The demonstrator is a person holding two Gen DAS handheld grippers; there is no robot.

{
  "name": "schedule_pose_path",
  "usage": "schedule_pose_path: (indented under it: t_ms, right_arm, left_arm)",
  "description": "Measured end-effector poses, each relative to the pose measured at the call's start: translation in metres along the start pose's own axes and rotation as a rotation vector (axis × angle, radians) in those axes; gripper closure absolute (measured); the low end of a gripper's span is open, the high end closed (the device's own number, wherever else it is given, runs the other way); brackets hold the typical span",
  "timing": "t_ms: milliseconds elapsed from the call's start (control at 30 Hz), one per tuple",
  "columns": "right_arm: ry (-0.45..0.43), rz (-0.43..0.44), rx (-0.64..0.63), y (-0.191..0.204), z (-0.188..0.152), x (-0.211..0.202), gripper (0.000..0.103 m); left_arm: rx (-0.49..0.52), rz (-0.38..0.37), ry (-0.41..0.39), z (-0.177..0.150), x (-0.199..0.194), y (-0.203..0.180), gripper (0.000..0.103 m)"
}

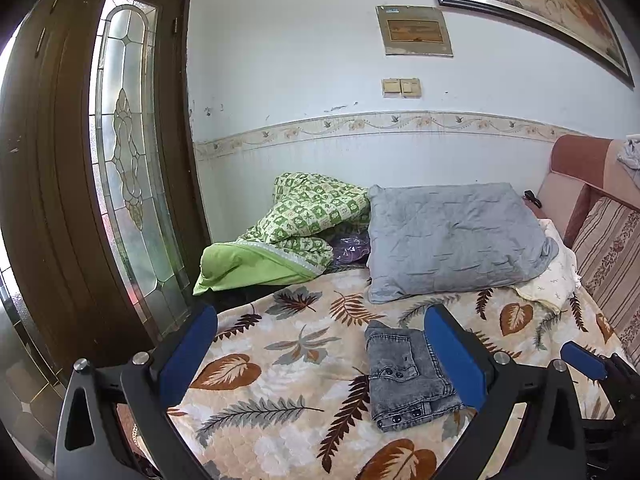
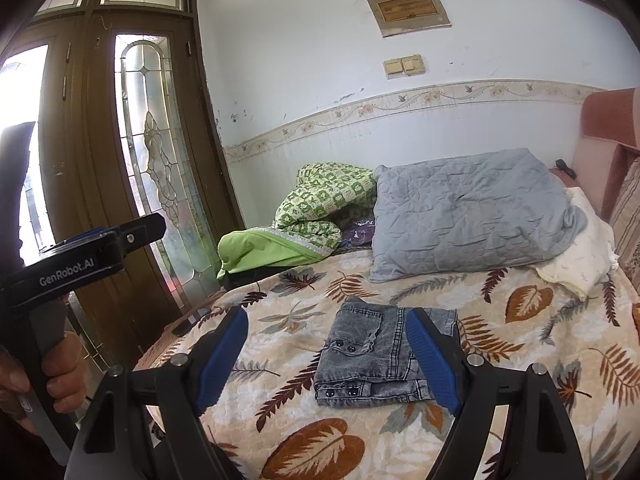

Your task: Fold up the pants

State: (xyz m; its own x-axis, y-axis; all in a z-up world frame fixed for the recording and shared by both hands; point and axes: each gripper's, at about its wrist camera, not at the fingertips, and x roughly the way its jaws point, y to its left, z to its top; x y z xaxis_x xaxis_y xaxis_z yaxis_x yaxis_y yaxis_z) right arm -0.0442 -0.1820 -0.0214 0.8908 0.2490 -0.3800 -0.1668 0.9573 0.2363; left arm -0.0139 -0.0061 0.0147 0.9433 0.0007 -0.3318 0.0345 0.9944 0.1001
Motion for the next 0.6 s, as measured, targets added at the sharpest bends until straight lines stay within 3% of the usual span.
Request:
schedule_pose_path:
  t_ms: [600]
  right_arm:
    - [0.013, 0.016, -0.03, 0.012, -0.002, 0.008, 0.019]
  left_arm:
    - [-0.002, -0.046, -0.034, -0.002, -0.005, 0.005, 0.0]
